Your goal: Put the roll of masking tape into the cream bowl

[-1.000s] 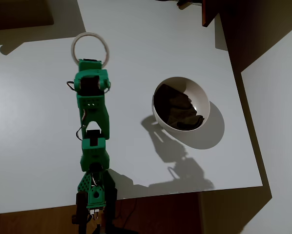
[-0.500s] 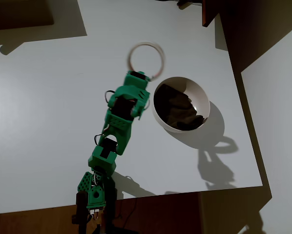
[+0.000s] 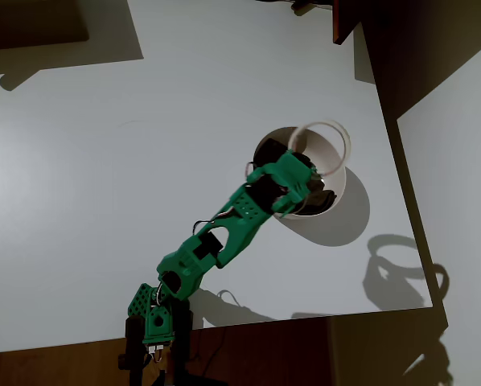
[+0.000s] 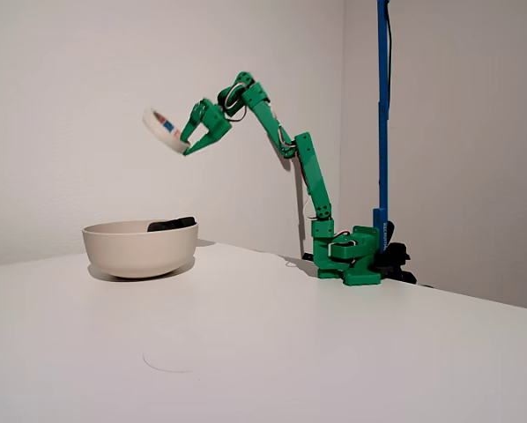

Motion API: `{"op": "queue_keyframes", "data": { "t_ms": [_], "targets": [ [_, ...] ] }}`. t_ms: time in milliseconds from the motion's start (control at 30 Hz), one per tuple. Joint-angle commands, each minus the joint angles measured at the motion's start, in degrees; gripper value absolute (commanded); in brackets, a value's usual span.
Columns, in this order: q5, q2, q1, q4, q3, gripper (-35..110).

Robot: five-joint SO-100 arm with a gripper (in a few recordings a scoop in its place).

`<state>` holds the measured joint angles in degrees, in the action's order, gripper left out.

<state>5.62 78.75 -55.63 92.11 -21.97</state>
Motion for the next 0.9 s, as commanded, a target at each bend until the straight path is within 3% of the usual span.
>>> {"op": "queue_keyframes", "data": {
  "t_ms": [0,533,867],
  "targets": [
    [1.7,-2.5,-4.0,-1.1,2.9,-8],
    [3.0,-18.7,-2.4,2.3,3.0,-8],
    [4.0,-21.4,0.9,-2.0,3.0,-8]
  ]
}}
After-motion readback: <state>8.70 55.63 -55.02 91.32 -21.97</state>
